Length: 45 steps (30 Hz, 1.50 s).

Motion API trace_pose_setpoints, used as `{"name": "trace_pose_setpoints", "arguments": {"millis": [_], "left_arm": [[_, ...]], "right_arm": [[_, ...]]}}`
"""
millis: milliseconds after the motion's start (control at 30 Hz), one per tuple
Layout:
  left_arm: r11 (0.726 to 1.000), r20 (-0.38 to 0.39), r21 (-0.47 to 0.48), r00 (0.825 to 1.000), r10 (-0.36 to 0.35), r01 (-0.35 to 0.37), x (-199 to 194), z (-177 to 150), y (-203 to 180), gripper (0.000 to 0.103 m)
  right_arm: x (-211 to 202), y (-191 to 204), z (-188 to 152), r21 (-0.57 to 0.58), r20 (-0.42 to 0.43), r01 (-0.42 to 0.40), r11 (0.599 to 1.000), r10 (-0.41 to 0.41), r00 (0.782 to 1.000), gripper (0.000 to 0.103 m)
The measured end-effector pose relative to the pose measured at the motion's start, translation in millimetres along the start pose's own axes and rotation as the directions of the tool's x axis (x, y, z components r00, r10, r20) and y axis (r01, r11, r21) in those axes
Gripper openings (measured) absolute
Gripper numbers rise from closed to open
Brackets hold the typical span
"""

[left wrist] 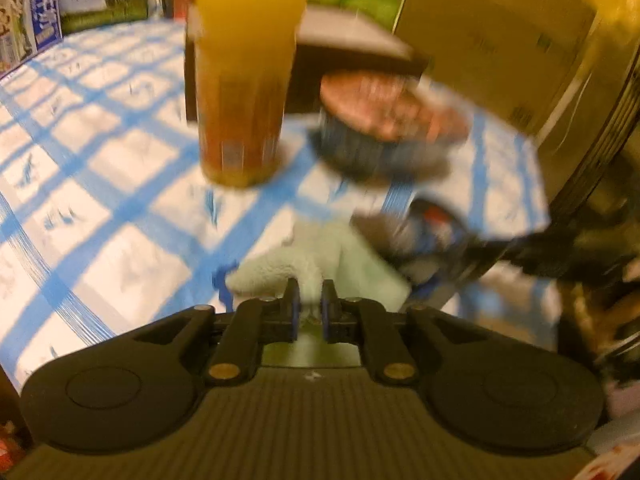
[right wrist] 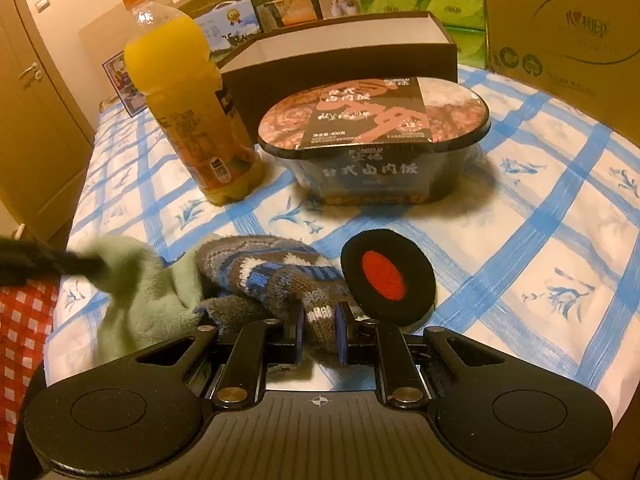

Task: Organize soft objects
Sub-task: 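Grasp the green cloth with the left tool while the right tool grasps the striped knit sock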

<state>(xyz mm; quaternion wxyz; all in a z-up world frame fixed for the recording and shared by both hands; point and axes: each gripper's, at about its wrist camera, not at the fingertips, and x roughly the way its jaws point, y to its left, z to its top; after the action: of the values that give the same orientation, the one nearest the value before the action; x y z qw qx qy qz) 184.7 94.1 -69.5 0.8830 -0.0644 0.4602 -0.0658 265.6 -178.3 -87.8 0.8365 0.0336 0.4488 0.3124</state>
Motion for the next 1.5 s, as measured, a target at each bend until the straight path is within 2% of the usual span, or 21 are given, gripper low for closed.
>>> {"name": "trace_pose_setpoints", "arguments": {"millis": [67, 100, 167, 233, 300, 500, 567, 633, 700, 767, 833, 900, 1067, 1333, 1433, 1500], "left_arm": [[1.000, -0.034, 0.023, 0.999, 0.021, -0.021, 14, -7, -5, 0.016], [1.000, -0.040, 0.026, 0.999, 0.018, -0.017, 17, -8, -8, 0.023], [0.999, -0.032, 0.044, 0.999, -0.008, 0.010, 16, -10, -17, 0.037], [0.997, -0.022, 0.066, 0.999, -0.033, 0.034, 14, -11, -30, 0.064], [0.995, -0.024, 0.092, 0.999, -0.042, 0.044, 18, -13, -41, 0.069], [0.978, -0.012, 0.195, 0.997, 0.072, -0.068, 42, -19, -63, 0.068], [0.976, 0.010, 0.196, 0.996, 0.091, -0.091, 44, -17, -60, 0.052], [0.979, 0.022, 0.183, 0.996, 0.090, -0.092, 42, -13, -52, 0.025], [0.989, 0.032, 0.131, 0.997, 0.065, -0.069, 35, -9, -39, 0.020], [0.996, 0.037, 0.077, 0.998, 0.050, -0.053, 29, -8, -27, 0.019], [0.998, 0.041, 0.041, 0.998, 0.046, -0.048, 24, -7, -18, 0.019], [0.999, 0.041, 0.021, 0.998, 0.043, -0.044, 23, -7, -14, 0.019], [0.999, 0.034, 0.008, 0.998, 0.049, -0.049, 29, -4, -14, 0.019], [0.999, 0.020, -0.017, 0.999, 0.039, -0.039, 37, 0, -11, 0.019], [0.999, 0.019, -0.021, 0.999, 0.036, -0.036, 37, 0, -10, 0.019], [0.999, 0.020, -0.014, 0.999, 0.037, -0.036, 36, 0, -10, 0.019]], "right_arm": [[1, 0, 0, 0.001, -0.004, 0.000, 1.000, 0.000, 1.000, 0.016], [2, 0, 0, 0.001, -0.006, -0.001, 1.000, 0.001, 1.000, 0.016], [3, -1, 0, 0.001, -0.010, -0.002, 1.000, 0.002, 1.000, 0.016], [4, -1, 0, 0.005, -0.015, -0.003, 1.000, 0.003, 1.000, 0.016], [5, -2, -1, 0.012, -0.020, -0.008, 1.000, 0.008, 1.000, 0.017], [3, -1, -3, 0.004, -0.018, -0.021, 1.000, 0.021, 1.000, 0.017], [2, 0, -3, -0.001, -0.018, -0.022, 1.000, 0.022, 1.000, 0.017], [2, 1, -3, -0.007, -0.020, -0.022, 1.000, 0.022, 1.000, 0.018], [1, 4, -3, -0.019, -0.016, -0.023, 1.000, 0.023, 1.000, 0.022], [1, 8, -3, -0.044, -0.012, -0.024, 0.999, 0.024, 1.000, 0.039], [0, 13, -2, -0.082, 0.002, -0.026, 0.996, 0.026, 1.000, 0.049], [3, 20, -1, -0.122, 0.011, -0.023, 0.992, 0.024, 1.000, 0.050], [18, 29, 3, -0.187, -0.012, -0.005, 0.982, 0.003, 1.000, 0.050], [39, 30, 5, -0.189, -0.065, -0.021, 0.982, 0.009, 0.998, 0.047], [39, 29, 5, -0.183, -0.069, -0.043, 0.982, 0.031, 0.997, 0.021], [38, 30, 5, -0.184, -0.071, -0.047, 0.982, 0.035, 0.997, 0.017]]}}
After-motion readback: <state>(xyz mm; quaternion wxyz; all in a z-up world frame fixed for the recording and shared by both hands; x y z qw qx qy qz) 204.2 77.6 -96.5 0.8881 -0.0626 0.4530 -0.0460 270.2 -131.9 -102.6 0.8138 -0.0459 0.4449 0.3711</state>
